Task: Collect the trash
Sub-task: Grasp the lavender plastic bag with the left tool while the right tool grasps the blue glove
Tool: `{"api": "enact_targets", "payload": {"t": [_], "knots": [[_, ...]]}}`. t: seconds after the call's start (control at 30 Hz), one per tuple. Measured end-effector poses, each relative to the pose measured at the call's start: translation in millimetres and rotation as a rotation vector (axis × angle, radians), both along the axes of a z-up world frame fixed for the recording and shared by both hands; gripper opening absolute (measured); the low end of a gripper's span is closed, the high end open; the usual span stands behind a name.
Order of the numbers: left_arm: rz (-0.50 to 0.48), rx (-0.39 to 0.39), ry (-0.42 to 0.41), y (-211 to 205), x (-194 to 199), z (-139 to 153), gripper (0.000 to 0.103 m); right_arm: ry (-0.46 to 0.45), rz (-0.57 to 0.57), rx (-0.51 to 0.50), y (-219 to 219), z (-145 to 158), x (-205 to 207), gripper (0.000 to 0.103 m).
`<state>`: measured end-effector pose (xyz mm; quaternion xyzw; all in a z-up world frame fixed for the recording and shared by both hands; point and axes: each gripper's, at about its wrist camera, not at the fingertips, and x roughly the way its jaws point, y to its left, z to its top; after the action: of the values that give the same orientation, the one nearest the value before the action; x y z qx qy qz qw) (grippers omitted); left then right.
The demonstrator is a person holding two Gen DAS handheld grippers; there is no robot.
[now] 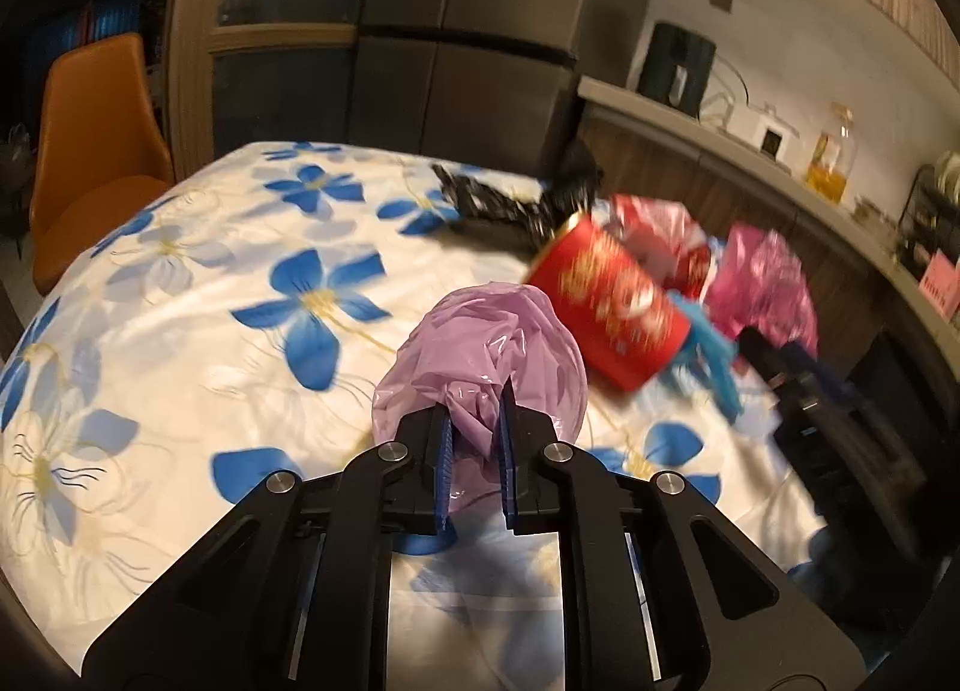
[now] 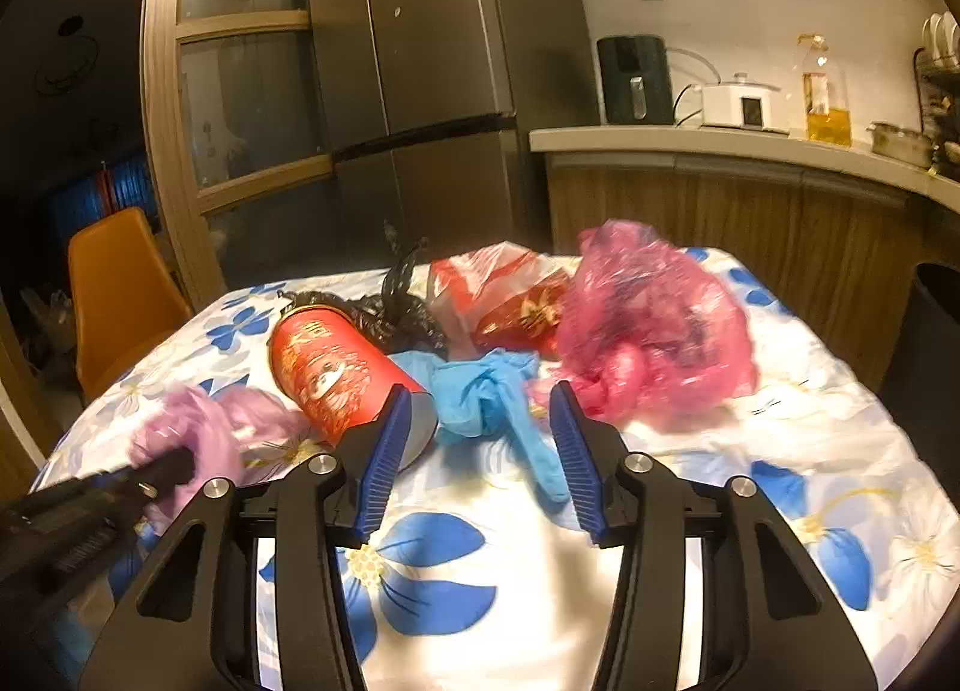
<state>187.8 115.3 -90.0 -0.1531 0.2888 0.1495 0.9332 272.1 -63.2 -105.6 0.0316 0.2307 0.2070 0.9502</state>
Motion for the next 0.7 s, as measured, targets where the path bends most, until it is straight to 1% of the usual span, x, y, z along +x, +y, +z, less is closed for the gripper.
{"api": "enact_targets", "payload": {"t": [0.17,0.27,0.3,0.33,0.37,0.4,0.43,0.53,0.6,0.7], "knots": [[0.006,0.018,-0.027,1,-3,10,0.012,0.066,0.013,0.017,8,-7,18,0.042],[0.002,0.031,-0.028,0,-1,10,0.012,0.104,0.019,0.021,11,-12,27,0.035],[0.002,0.032,-0.023,-1,0,10,0.012,0.113,0.022,0.023,11,-13,29,0.030],[0.003,0.030,-0.020,-1,1,9,0.012,0.120,0.027,0.025,12,-13,30,0.021],[0.002,0.027,-0.018,0,1,8,0.012,0.128,0.034,0.029,12,-14,31,0.015],[0.002,0.024,-0.017,1,2,8,0.012,0.133,0.037,0.031,13,-15,31,0.007],[0.002,0.023,-0.016,1,1,8,0.012,0.136,0.039,0.037,12,-15,32,0.003],[-0.002,0.030,-0.023,1,0,9,0.012,0.108,0.041,0.059,6,-9,26,0.002],[-0.012,0.034,-0.027,-1,-1,10,0.012,0.071,0.043,0.056,2,0,17,0.002],[-0.013,0.046,-0.032,-4,-3,13,0.012,0.044,0.050,0.074,-10,12,3,0.002]]}}
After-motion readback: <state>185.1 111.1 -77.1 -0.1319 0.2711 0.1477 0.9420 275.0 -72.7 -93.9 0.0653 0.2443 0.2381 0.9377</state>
